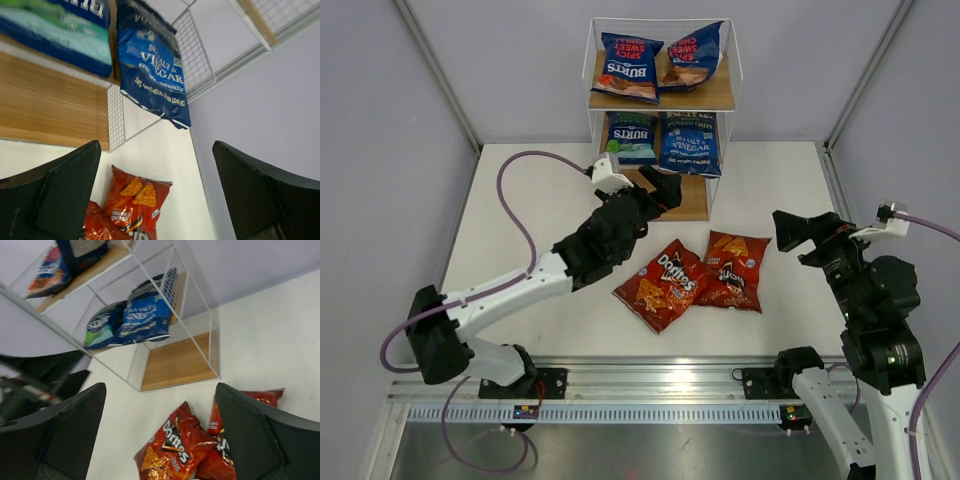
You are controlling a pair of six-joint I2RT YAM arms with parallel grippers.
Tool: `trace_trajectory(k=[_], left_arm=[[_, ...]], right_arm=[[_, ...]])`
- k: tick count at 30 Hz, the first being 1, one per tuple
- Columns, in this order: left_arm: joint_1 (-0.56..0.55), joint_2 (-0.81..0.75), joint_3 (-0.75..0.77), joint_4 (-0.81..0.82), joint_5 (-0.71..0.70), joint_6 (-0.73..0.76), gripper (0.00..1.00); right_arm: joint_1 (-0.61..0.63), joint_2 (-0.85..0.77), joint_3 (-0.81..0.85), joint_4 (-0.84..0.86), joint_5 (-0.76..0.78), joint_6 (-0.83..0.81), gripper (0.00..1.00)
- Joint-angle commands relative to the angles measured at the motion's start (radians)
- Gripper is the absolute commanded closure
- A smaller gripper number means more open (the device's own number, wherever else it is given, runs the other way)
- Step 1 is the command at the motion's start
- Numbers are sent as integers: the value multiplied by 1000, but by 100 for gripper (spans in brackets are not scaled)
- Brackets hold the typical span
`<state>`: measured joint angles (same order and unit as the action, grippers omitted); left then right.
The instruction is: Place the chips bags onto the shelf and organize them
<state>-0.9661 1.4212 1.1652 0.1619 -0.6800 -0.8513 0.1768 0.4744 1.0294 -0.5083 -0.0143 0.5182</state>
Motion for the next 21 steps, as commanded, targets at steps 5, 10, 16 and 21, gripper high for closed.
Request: trace_trajectory(k=[5,10,16,21], left_arm=[[-20,-191,76,-419,-16,213,1],[-20,-388,-48,-616,-53,188,1],[-20,-472,-29,-927,-75,175,1],[-20,-540,-81,-1032,-47,153,1]], right_arm=[[7,52,-61,-17,102,6,0],[7,64,-176,71,-18,60,0],[6,93,-177,-16,-21,59,0],[7,150,-177,-90,-107,8,1]])
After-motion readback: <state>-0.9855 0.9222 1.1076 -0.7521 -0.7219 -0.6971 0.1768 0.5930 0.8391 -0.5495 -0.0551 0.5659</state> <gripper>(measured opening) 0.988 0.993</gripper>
